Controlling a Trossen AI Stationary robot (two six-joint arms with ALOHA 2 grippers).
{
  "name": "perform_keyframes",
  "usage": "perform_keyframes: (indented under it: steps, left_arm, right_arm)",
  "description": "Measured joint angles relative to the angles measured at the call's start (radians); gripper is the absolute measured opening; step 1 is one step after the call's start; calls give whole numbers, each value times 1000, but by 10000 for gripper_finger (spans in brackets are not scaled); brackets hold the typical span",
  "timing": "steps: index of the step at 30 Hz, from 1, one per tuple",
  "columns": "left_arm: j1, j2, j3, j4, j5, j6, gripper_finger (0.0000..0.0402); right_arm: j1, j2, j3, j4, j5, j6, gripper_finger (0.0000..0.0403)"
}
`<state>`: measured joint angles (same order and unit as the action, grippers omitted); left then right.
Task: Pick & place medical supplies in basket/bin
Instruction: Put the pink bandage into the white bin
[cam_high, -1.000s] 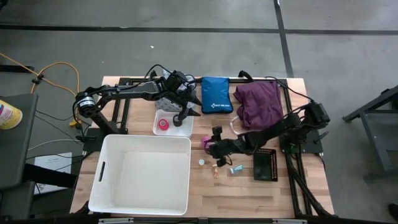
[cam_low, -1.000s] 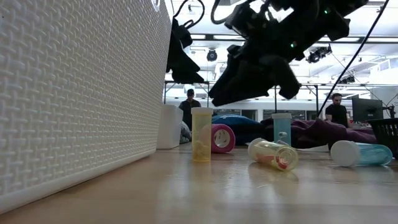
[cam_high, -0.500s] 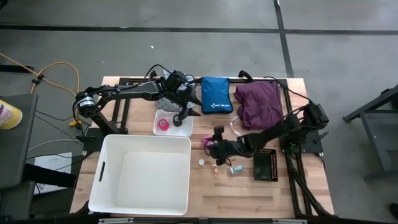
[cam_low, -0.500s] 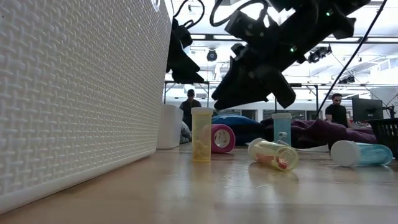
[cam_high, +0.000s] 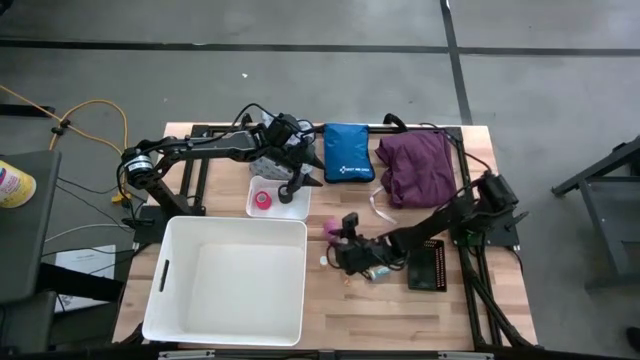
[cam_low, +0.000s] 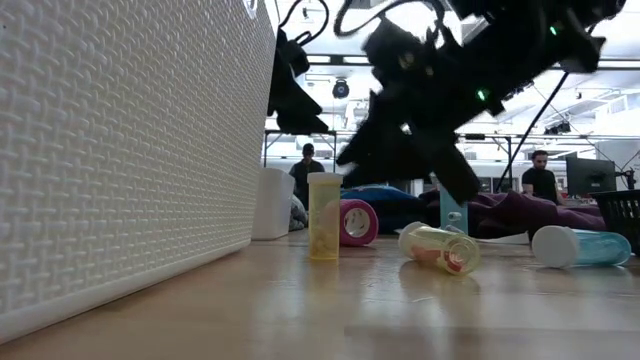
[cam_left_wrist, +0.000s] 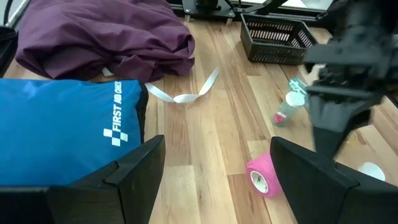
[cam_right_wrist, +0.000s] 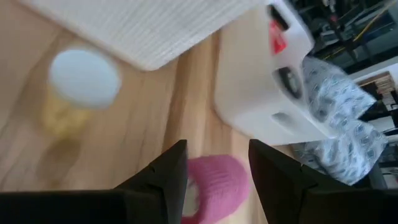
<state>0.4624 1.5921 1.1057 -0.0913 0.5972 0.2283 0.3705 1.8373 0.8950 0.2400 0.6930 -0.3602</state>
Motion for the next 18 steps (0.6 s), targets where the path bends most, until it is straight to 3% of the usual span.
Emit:
perform_keyframes:
  steps: [5,18]
  left_arm:
    - [0,0,0,19,0,0,283]
    - [0,0,0,48,-9,0,283]
  right_arm:
    - [2,22,16,0,38,-7,158]
    - [0,22,16,-97,6,102,158]
